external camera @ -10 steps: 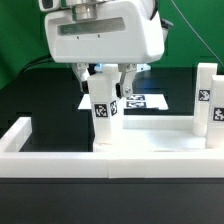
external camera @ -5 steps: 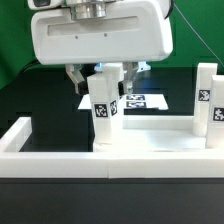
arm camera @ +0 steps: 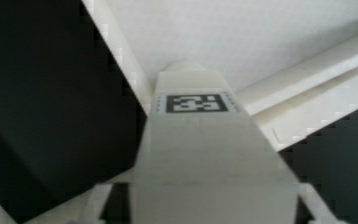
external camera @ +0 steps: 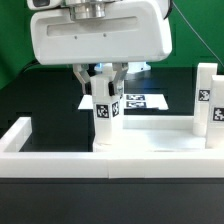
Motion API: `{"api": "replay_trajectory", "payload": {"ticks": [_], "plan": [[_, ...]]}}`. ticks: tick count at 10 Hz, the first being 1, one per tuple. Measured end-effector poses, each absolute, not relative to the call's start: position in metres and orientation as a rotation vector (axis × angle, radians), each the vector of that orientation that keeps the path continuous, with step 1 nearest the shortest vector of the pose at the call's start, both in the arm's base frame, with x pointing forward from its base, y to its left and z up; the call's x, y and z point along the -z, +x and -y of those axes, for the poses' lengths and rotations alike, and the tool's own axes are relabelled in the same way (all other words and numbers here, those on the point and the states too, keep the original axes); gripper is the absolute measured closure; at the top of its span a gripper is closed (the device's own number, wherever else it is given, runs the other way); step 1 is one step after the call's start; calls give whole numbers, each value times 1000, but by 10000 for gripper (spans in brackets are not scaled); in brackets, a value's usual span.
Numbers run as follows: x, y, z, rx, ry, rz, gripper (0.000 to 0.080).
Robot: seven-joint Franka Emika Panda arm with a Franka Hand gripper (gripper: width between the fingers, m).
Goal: Assemble desk
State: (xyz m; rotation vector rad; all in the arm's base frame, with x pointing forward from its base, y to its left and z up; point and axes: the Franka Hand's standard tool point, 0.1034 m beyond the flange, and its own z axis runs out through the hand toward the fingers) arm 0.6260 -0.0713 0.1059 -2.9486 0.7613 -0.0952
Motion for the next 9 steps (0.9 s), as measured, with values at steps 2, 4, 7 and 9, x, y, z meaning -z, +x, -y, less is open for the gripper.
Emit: {"api": "replay_trajectory", "payload": {"ticks": [2, 4, 7, 9], "plan": [[-108, 629, 72, 77, -2914, -872, 513], [-105, 627, 73, 47, -2737, -1285, 513], [-105, 625, 75, -4, -2491, -1641, 512], [-105, 625, 74, -23, -2360, -1824, 512]]}}
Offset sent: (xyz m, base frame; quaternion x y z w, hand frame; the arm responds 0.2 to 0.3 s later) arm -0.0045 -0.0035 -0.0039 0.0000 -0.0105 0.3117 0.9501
